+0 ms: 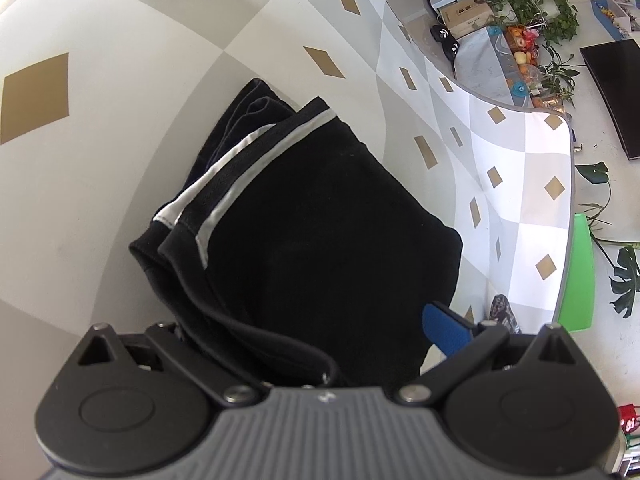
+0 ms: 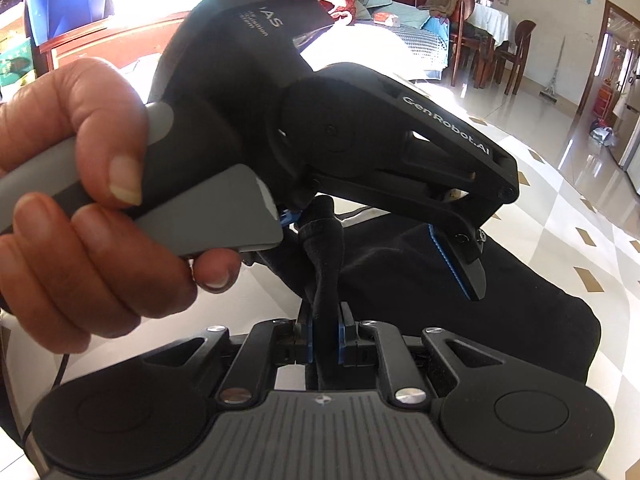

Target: Fold clothes

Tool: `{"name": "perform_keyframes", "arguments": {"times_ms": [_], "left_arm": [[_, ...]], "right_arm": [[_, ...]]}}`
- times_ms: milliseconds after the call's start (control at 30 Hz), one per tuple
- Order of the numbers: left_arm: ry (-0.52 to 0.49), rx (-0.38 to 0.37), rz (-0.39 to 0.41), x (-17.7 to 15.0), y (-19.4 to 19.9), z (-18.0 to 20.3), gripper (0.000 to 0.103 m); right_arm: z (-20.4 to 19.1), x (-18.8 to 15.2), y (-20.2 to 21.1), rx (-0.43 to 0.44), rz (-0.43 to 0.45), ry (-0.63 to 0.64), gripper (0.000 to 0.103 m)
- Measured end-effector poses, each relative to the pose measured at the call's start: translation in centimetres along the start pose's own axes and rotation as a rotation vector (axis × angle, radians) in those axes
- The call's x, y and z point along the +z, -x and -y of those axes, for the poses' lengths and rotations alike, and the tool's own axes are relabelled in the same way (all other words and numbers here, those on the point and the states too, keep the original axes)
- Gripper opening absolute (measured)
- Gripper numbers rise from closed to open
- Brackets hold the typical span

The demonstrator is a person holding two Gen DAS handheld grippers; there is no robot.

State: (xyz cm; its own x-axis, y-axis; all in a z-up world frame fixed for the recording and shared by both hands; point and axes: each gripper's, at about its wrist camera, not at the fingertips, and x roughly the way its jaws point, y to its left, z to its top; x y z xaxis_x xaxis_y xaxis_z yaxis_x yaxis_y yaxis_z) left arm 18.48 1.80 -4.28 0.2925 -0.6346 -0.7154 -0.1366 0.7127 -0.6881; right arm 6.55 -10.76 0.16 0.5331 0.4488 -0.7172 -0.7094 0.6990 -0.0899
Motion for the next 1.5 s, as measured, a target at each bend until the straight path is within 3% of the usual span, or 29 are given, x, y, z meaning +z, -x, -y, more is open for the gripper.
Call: {"name": "perform_keyframes", "arguments": {"times_ms": [100, 167, 267, 333, 633, 1033, 1233, 1400, 1500], "left_arm": [[-0.018, 0.020, 0.019, -0.4, 0.3, 0.0, 0.095], [-0.037, 0.041, 0.032, -0.5, 0.5, 0.2, 0.084], [-0.059, 0.067, 0.048, -0.8, 0.8, 0.2, 0.065], [-0.065, 0.074, 0.055, -0.9, 1.0, 0.1, 0.062], [-0.060, 0.070, 0.073, -1.4, 1.4, -0.3, 0.064], [-0.152, 0.134, 0.073, -2.3, 1.6, 0.8, 0.063], [-0.202, 0.165, 0.075, -2.8, 1.8, 1.4, 0.064], [-0.230, 0.178, 0.077, -3.1, 1.9, 1.6, 0.064], [-0.275, 0.208, 0.079, -3.5, 1.7, 2.2, 0.063]], "right_arm": [[0.6, -0.3, 0.4, 0.023, -0.004, -0.008, 0.014], [0.8, -0.5, 0.7, 0.024, -0.012, -0.001, 0.027], [1.1, -0.6, 1.2, 0.013, -0.018, 0.014, 0.033], [1.4, -0.6, 1.5, 0.004, -0.027, 0.014, 0.038], [4.9, -1.4, 4.0, -0.076, -0.080, -0.048, 0.044], [14.0, -4.4, 6.0, -0.128, -0.068, -0.534, 0.047], [17.2, -5.8, 5.8, -0.146, -0.028, -0.701, 0.049], [19.0, -7.2, 5.1, -0.076, 0.002, -0.851, 0.050], [19.4, -7.5, 4.3, -0.051, 0.011, -0.874, 0.051]]}}
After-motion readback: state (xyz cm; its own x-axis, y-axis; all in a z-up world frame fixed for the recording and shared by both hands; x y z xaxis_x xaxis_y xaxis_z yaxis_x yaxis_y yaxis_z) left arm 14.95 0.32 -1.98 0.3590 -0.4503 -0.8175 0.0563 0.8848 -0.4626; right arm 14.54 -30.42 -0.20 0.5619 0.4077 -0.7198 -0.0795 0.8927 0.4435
